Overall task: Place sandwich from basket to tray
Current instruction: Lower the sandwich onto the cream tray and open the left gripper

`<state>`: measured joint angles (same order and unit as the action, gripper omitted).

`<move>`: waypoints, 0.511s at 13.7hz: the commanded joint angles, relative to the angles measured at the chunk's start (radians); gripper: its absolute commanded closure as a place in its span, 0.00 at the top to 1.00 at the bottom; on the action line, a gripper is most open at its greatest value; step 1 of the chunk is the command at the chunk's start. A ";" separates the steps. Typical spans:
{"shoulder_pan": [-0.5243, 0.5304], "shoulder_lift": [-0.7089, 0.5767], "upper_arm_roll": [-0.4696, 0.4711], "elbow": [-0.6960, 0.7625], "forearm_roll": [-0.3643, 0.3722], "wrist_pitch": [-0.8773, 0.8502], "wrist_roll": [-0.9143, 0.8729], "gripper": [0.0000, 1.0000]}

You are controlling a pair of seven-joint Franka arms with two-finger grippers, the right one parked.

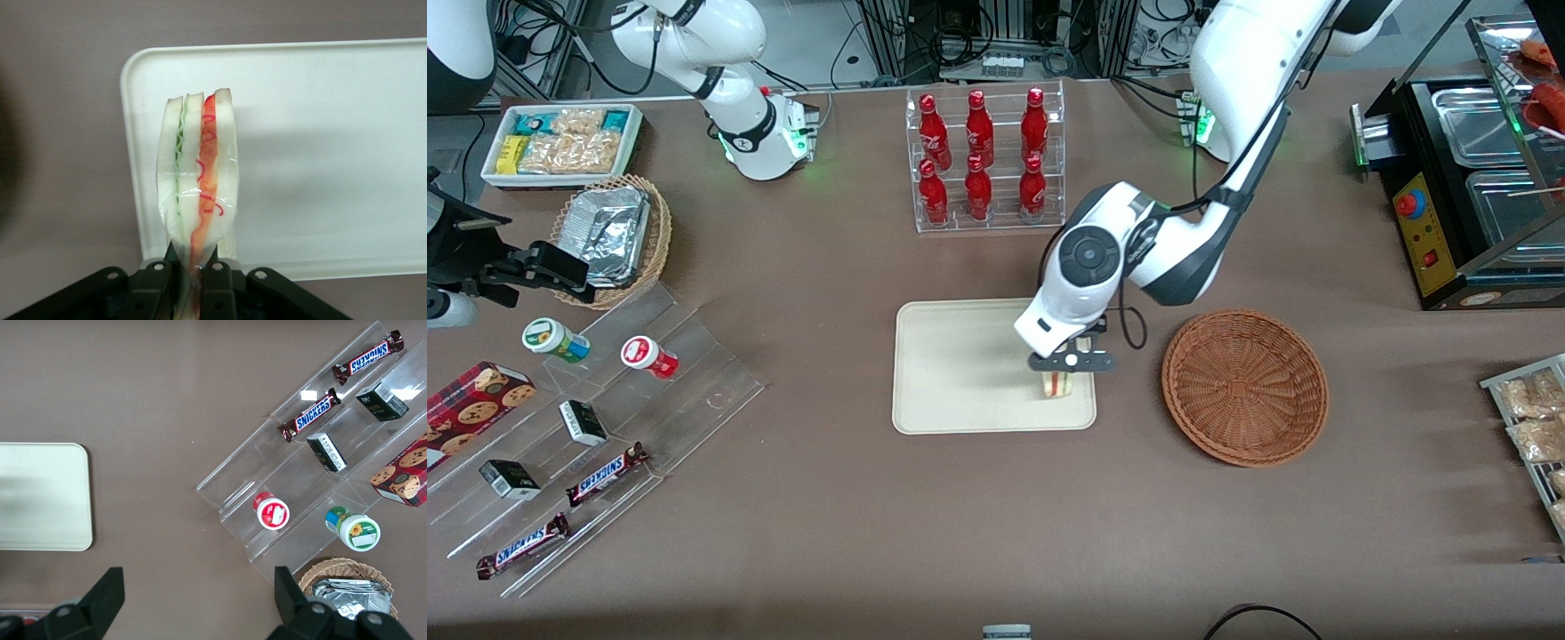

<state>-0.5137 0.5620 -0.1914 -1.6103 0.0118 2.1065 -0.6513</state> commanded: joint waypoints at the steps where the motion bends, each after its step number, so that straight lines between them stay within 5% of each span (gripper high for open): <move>1: -0.023 0.085 0.007 0.093 -0.007 -0.011 0.024 0.00; 7: -0.029 0.111 0.007 0.095 -0.006 -0.014 0.099 0.00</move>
<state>-0.5312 0.6535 -0.1914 -1.5492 0.0118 2.1063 -0.5711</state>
